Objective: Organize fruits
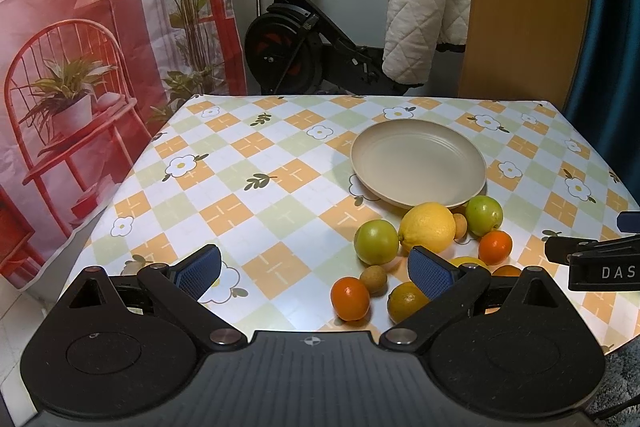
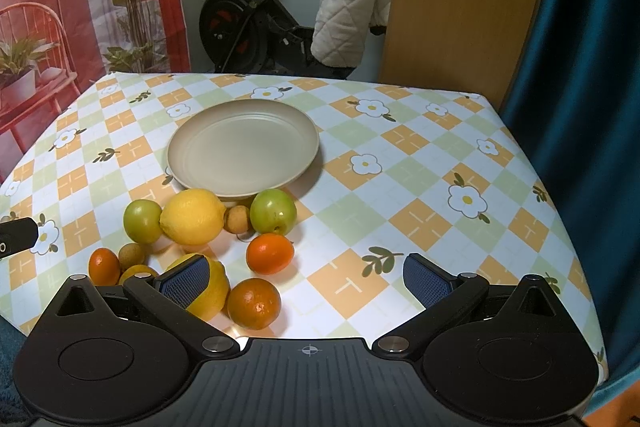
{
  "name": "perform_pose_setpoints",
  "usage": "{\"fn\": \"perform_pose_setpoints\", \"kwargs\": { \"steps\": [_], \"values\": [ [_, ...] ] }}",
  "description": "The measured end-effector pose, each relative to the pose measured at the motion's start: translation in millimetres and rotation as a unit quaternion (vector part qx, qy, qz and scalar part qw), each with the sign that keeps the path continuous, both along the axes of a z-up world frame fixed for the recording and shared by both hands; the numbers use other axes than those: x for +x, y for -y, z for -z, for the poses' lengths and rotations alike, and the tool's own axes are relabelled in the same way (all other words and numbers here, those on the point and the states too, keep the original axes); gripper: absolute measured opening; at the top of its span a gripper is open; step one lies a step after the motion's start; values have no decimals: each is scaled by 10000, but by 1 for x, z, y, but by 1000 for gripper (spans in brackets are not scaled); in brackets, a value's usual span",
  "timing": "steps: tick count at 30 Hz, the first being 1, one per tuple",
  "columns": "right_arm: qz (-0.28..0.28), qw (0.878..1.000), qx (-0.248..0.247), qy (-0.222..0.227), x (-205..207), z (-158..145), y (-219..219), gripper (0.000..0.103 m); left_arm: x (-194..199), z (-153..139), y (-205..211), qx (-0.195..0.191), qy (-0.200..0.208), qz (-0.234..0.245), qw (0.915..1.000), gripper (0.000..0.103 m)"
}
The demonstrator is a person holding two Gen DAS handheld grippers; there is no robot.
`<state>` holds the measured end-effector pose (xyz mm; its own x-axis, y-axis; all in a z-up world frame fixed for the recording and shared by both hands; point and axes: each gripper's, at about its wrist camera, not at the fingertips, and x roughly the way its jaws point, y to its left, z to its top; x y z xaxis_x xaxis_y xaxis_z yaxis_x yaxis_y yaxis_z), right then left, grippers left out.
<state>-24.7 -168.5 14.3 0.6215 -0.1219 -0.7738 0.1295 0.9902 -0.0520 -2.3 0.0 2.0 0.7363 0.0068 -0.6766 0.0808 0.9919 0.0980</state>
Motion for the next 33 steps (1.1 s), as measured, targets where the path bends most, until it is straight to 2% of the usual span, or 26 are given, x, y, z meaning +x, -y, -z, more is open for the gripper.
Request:
{"fn": "perform_pose_setpoints", "kwargs": {
  "steps": [33],
  "values": [
    [-1, 10000, -10, 23, 1, 1, 0, 103, 1, -1, -1, -2, 1, -2, 10000, 101]
  ]
}}
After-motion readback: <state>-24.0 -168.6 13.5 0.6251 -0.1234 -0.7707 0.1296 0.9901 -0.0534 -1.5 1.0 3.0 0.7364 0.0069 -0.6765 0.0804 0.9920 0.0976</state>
